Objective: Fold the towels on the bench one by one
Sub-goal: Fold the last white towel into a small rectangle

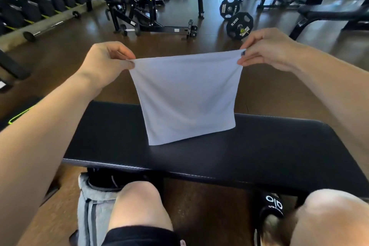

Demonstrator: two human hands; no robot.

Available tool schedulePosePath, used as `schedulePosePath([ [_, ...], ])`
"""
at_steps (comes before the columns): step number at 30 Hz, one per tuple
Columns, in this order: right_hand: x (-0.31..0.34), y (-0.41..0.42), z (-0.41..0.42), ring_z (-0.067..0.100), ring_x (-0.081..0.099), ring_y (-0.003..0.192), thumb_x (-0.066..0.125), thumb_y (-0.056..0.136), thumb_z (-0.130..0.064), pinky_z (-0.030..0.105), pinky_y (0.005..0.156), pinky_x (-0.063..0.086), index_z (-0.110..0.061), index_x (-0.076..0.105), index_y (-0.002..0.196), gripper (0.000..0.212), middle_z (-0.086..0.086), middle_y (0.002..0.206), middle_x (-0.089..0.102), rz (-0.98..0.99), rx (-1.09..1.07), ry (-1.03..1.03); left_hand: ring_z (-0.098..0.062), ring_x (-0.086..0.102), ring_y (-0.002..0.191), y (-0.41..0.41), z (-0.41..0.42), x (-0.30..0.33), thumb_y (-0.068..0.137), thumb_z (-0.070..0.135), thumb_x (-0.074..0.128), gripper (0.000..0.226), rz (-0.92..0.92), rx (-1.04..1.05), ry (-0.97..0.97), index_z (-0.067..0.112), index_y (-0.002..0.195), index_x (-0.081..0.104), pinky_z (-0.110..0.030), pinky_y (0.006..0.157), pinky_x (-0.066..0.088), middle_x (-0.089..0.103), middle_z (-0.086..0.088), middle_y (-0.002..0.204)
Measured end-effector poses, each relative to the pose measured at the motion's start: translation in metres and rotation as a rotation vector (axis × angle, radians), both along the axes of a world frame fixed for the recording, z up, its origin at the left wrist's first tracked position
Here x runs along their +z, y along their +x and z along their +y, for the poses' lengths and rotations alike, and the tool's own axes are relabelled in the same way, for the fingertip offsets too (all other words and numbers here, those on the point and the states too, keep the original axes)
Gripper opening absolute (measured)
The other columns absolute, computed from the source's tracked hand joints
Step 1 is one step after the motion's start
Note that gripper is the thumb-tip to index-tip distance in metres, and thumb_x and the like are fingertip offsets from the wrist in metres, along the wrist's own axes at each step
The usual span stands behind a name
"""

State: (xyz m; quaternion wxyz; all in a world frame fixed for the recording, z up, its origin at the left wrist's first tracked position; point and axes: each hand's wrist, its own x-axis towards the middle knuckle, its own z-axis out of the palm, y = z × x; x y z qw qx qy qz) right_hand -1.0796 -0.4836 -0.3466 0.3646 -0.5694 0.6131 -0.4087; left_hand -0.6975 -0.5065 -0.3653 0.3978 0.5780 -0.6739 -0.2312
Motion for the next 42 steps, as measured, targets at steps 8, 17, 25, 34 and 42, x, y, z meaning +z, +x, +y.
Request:
schedulePosePath([
  [8, -0.004, -0.013, 0.003, 0.025, 0.076, 0.085, 0.070, 0.086, 0.008, 0.025, 0.079, 0.061, 0.003, 0.065, 0.091, 0.009, 0.023, 0.090, 0.072, 0.183, 0.035, -0.110, -0.010, 0.058, 0.077, -0.012, -0.019, 0.004, 0.087, 0.010, 0.074, 0.015, -0.014, 0.025, -0.015, 0.024, 0.083, 0.072, -0.020, 0.067, 0.044, 0.067, 0.006, 0.082],
  [17, -0.007, -0.025, -0.017, 0.021, 0.076, 0.078, 0.063, 0.094, -0.003, 0.039, 0.079, 0.062, -0.007, 0.059, 0.092, 0.006, 0.028, 0.098, 0.069, 0.321, -0.204, -0.284, -0.020, 0.071, 0.083, -0.048, -0.060, 0.012, 0.088, 0.009, 0.073, 0.011, -0.124, 0.054, -0.063, 0.020, 0.089, 0.074, -0.035, 0.085, 0.059, 0.074, -0.004, 0.088],
  [25, -0.028, -0.035, 0.029, 0.017, 0.072, 0.076, 0.063, 0.090, -0.004, 0.022, 0.069, 0.056, -0.010, 0.060, 0.093, 0.007, 0.013, 0.084, 0.071, 0.467, -0.253, -0.389, -0.011, 0.064, 0.087, -0.046, -0.042, -0.013, 0.090, 0.007, 0.068, 0.013, -0.192, -0.126, -0.326, 0.018, 0.096, 0.073, -0.021, 0.085, 0.051, 0.070, 0.002, 0.095],
  [34, -0.171, -0.010, 0.134, 0.013, 0.054, 0.078, 0.054, 0.090, -0.006, 0.031, 0.073, 0.051, -0.027, 0.045, 0.074, 0.028, -0.009, 0.088, 0.052, 0.854, 0.278, 0.186, 0.003, 0.062, 0.082, -0.002, 0.048, -0.163, 0.089, 0.005, 0.071, 0.027, -0.588, -0.585, -0.035, 0.032, 0.088, 0.069, -0.022, 0.080, 0.053, 0.063, 0.023, 0.090],
  [42, -0.177, 0.002, 0.157, 0.011, 0.056, 0.084, 0.055, 0.091, -0.013, 0.032, 0.077, 0.051, -0.028, 0.054, 0.083, 0.017, -0.012, 0.095, 0.052, 0.910, 0.420, 0.338, 0.001, 0.060, 0.084, 0.013, 0.079, -0.185, 0.087, 0.009, 0.065, 0.025, -0.673, -0.708, 0.054, 0.034, 0.084, 0.065, -0.015, 0.073, 0.047, 0.053, 0.026, 0.095],
])
